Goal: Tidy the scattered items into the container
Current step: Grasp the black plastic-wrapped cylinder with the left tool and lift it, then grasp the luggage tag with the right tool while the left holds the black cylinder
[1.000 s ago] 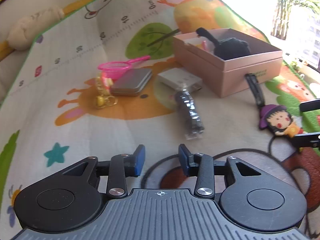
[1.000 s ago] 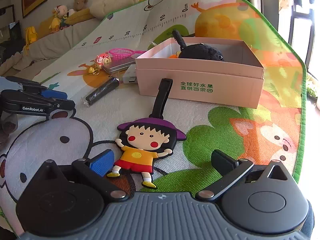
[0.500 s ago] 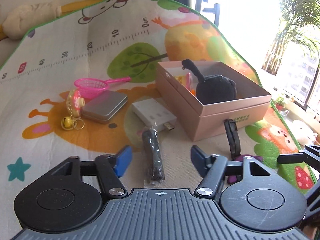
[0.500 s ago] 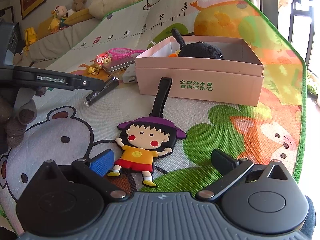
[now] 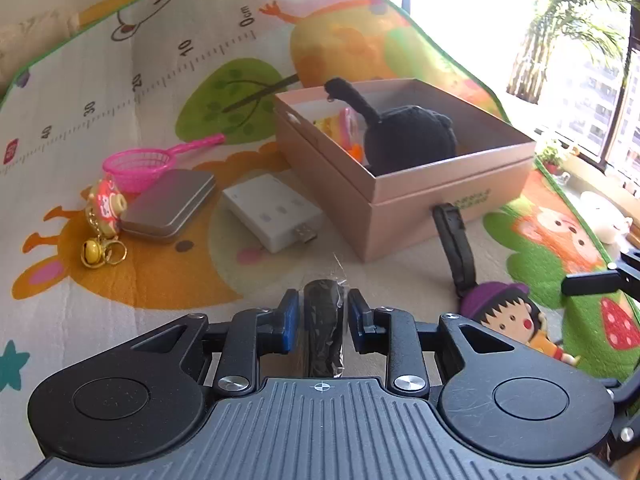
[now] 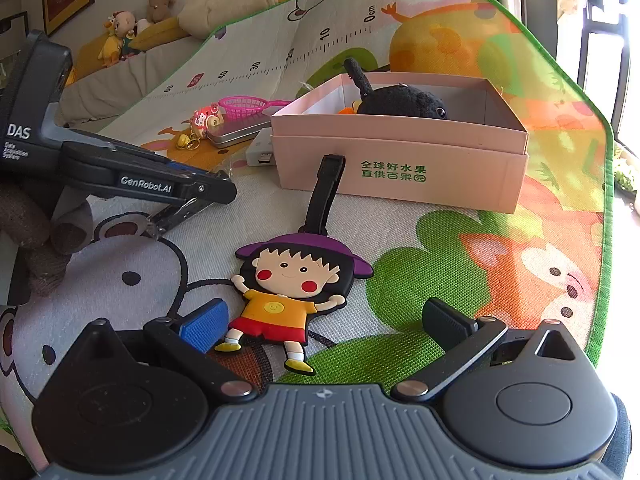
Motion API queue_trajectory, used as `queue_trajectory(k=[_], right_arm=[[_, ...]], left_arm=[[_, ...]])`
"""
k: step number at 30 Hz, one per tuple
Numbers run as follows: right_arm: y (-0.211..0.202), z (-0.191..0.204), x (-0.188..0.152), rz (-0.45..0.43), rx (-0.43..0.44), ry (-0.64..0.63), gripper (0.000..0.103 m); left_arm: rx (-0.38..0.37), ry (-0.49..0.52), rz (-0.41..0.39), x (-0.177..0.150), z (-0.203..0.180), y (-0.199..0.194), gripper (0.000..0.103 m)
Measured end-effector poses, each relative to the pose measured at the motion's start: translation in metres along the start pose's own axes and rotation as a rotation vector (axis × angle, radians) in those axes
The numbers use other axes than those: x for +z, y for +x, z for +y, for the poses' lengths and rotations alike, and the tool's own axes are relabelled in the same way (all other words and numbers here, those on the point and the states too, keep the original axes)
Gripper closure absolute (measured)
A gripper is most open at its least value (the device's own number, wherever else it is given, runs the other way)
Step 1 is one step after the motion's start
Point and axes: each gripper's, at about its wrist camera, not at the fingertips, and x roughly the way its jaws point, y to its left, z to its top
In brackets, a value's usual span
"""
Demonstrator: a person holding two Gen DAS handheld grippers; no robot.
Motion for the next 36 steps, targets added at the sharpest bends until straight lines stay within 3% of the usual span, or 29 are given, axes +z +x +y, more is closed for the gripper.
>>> queue_trajectory(k=[3,5,9,12,13,16,19,21,23,26,28,36], right_arm=[[0.0,0.0,0.0,0.0,-0.001,-0.001,0.0],[0.0,0.0,0.0,0.001,-0.003,-0.003,0.0],[0.001,0.001,0.0,0.003,-0.006,-0.006,0.0],[0.001,0.001,0.0,0.004,-0.008,-0.008,0.0],[0.001,0.002,0.0,0.004,-0.009,-0.009,0.0],[0.001,0.002,0.0,0.005,-0.011,-0.011,0.0],[0.001,0.002,0.0,0.006,-0.013,-0.011,0.0],[0.002,0.002,0.0,0.008,-0.015,-0.009,0.0],[0.002,0.002,0.001,0.015,-0.015,-0.008,0.0],[0.003,0.004,0.003,0.033,-0.016,-0.024,0.0],[0.003,0.004,0.003,0.036,-0.015,-0.029,0.0],[0.002,0.025,0.006,0.052,-0.015,-0.003,0.0]], left_arm=[[-0.08,0.026,0.014,-0.016,-0.013,-0.022,0.071],[-0.087,0.047,0.017,-0.026,-0.019,-0.033,0.067],[-0.037,0.06,0.023,-0.042,-0.019,-0.048,0.046],[-0.02,0.065,0.039,-0.05,-0.013,-0.052,0.036],[0.002,0.087,0.04,-0.052,-0.012,-0.054,0.027],[0.126,0.159,0.022,-0.054,-0.002,-0.058,0.012],[0.263,0.145,0.012,-0.051,0.015,-0.058,0.007],[0.321,0.084,0.013,-0.05,0.029,-0.058,0.006],[0.312,-0.01,0.017,-0.049,0.039,-0.059,0.005],[0.196,-0.179,-0.024,-0.053,0.039,-0.069,0.001],[0.145,-0.237,-0.071,-0.06,0.031,-0.072,0.0],[0.215,-0.17,-0.113,-0.074,-0.004,-0.066,0.0]])
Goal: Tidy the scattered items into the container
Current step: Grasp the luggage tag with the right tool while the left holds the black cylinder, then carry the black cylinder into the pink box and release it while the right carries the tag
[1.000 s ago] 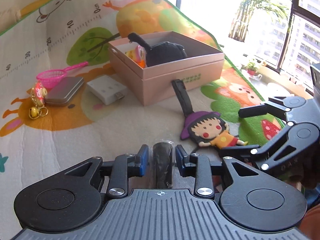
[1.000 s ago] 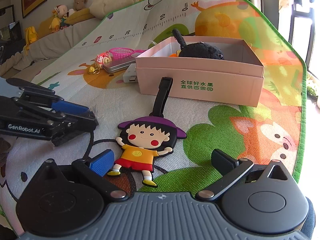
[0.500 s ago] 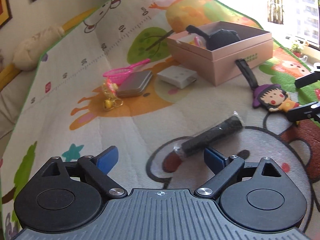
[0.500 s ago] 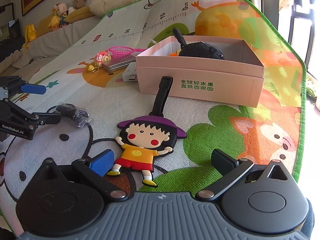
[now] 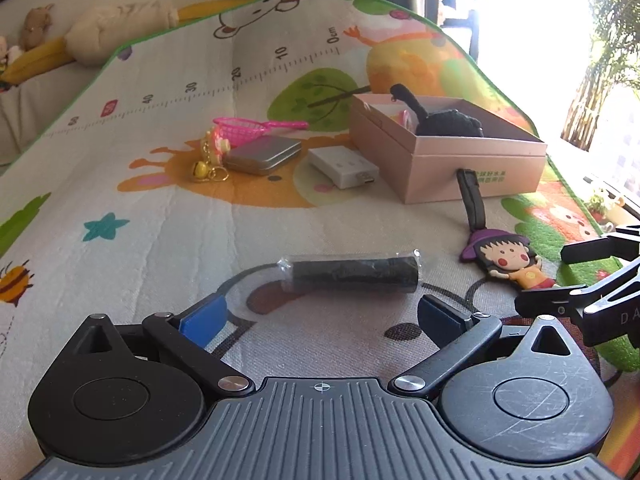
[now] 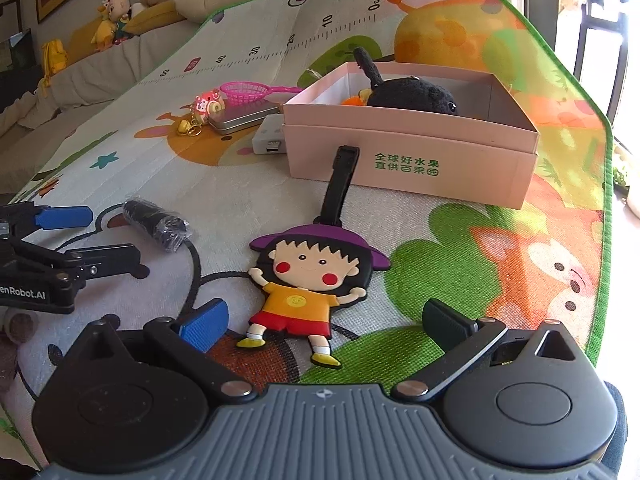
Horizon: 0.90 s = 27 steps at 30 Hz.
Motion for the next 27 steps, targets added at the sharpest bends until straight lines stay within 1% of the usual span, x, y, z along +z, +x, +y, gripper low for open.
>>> queue_trajectory(k=[2,4,6,9,10,11,15,18,20,23,27], right_arm=[[0.004,0.008,0.003,0.001,-0.013,0.016,0.002],[0.011,0.014,0.008,-0.003,-0.066,0.016,0.007],[0.018,0.013,0.014,-0.003,-0.09,0.026,0.009],[0.022,0.011,0.02,-0.003,-0.1,0.03,0.019],[0.021,0.01,0.022,-0.006,-0.096,0.027,0.026],[0.021,0.011,0.022,-0.007,-0.092,0.019,0.029],[0.014,0.017,0.016,-0.027,-0.117,-0.032,0.029],[0.004,0.017,0.007,-0.052,-0.154,-0.072,0.029],[-0.004,0.015,-0.001,-0.068,-0.18,-0.083,0.029],[-0.012,0.008,-0.008,-0.072,-0.191,-0.065,0.029],[-0.018,0.001,-0.016,-0.069,-0.178,-0.037,0.029]], left_arm=[[0.006,0.019,-0.001,-0.002,-0.003,0.001,0.0],[0.017,0.033,-0.011,-0.003,-0.006,0.0,0.0],[0.024,0.031,-0.029,-0.005,-0.006,-0.002,0.0],[0.022,0.016,-0.037,-0.006,-0.005,-0.003,0.0],[0.019,0.011,-0.031,-0.005,-0.004,-0.002,0.0],[0.016,0.006,-0.025,-0.005,-0.003,-0.001,0.0],[-0.009,-0.024,-0.004,-0.003,0.002,0.0,0.0],[-0.047,-0.081,0.004,0.004,0.009,0.002,0.0],[-0.064,-0.095,0.008,0.009,0.008,0.006,0.0],[-0.056,-0.038,0.026,0.019,-0.003,0.016,0.0],[-0.047,0.039,0.052,0.026,-0.018,0.031,0.0]])
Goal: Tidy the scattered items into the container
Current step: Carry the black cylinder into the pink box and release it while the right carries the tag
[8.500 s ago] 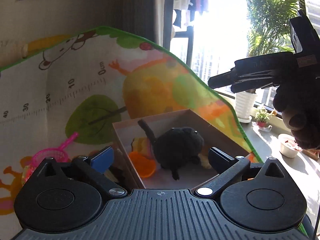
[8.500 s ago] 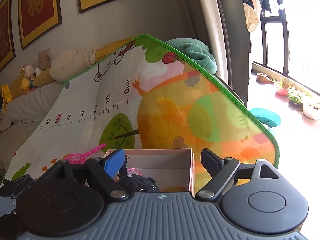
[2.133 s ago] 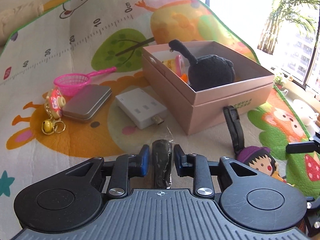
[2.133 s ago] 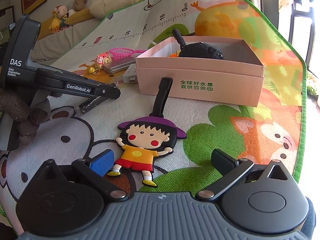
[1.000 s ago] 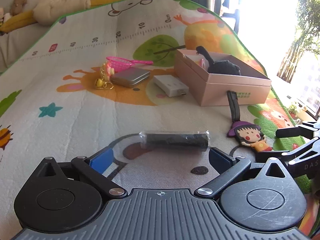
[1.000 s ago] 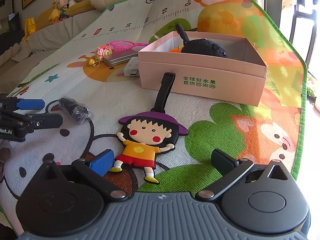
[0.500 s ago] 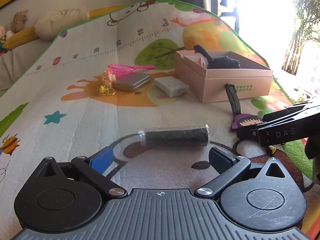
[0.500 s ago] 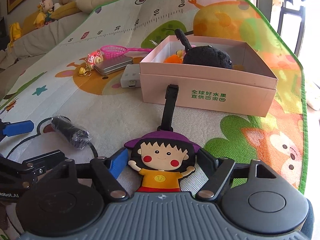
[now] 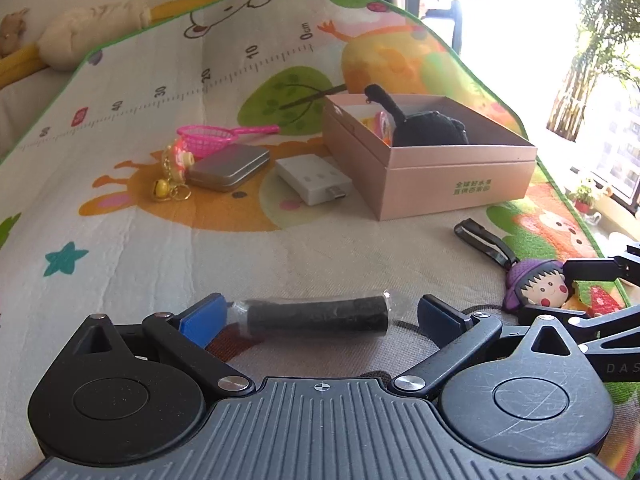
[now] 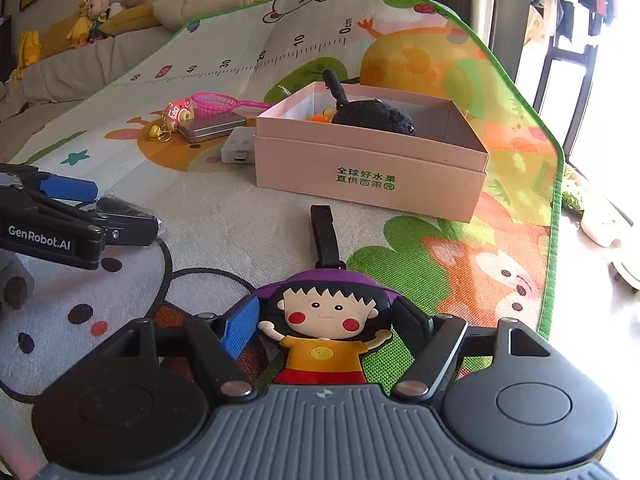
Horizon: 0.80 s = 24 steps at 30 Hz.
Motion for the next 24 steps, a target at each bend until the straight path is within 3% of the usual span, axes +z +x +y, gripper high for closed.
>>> queue_trajectory(k=[3,4,5,7,11,12,13,15,19,24], right_arm=[[-0.002,-0.003,-0.004,-0.003,0.009,0.017,0.029],[-0.003,-0.004,-0.005,-0.004,0.01,0.026,0.026],[-0.003,-0.005,-0.005,-0.006,0.01,0.035,0.016],[-0.004,-0.006,-0.009,-0.008,0.023,0.057,0.01],[-0.004,-0.003,-0.011,-0.014,0.04,0.062,0.01],[-0.003,-0.004,-0.011,-0.016,0.038,0.064,0.01],[-0.003,-0.004,-0.01,-0.017,0.035,0.066,0.01],[-0.002,-0.006,-0.01,-0.011,0.038,0.074,0.011],[-0.004,-0.005,-0.01,-0.019,0.049,0.059,0.031],[-0.01,-0.006,-0.009,-0.032,0.041,0.044,0.031]], left_arm=[[-0.001,-0.01,0.038,0.003,0.0,0.009,0.0],[0.0,-0.024,0.042,0.003,0.002,0.011,0.0],[0.005,-0.033,0.045,0.003,0.003,0.011,0.0],[0.007,-0.045,0.043,0.002,0.005,0.01,0.0],[0.011,-0.035,0.027,0.002,0.003,0.008,0.0],[0.01,-0.026,0.02,0.002,0.001,0.007,0.002],[0.012,-0.014,0.017,0.002,-0.001,0.006,0.012],[0.013,0.006,0.016,0.001,-0.004,0.006,0.012],[-0.02,0.014,0.022,0.001,-0.01,0.004,0.012],[-0.066,0.045,0.01,-0.001,-0.024,-0.009,0.012]])
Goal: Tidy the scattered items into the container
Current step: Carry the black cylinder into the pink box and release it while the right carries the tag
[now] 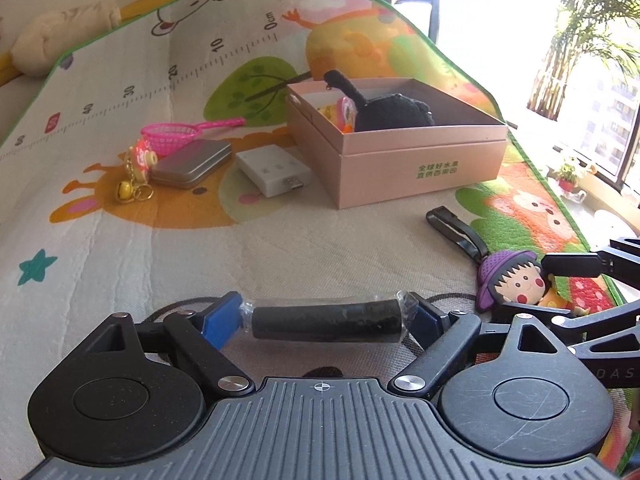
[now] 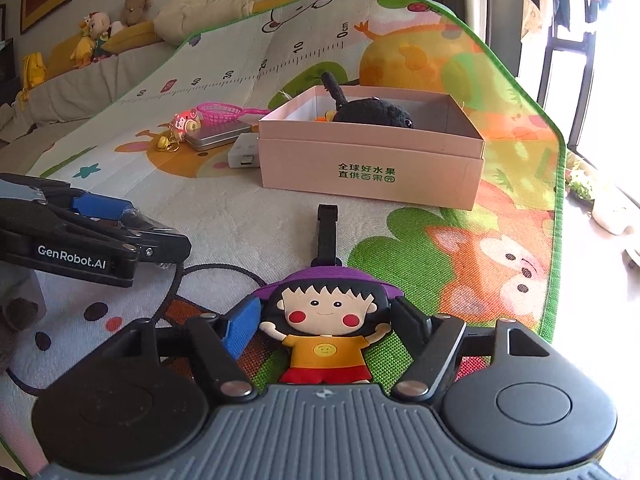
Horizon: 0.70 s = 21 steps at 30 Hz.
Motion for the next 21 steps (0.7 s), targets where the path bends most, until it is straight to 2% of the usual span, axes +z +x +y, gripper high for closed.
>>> queue_trajectory(k=[10,21], right_arm=[[-0.039,-0.011,0.009,-0.119,-0.047,0.001,0.031],[-0.086,-0.03,0.024,-0.239,-0.079,0.003,0.031]], left_arm=[[-0.031,0.087,-0.094,0.009,-0.029,-0.035,0.012],[-0.057,0.16,-0.177,0.026,-0.057,-0.057,0.012]])
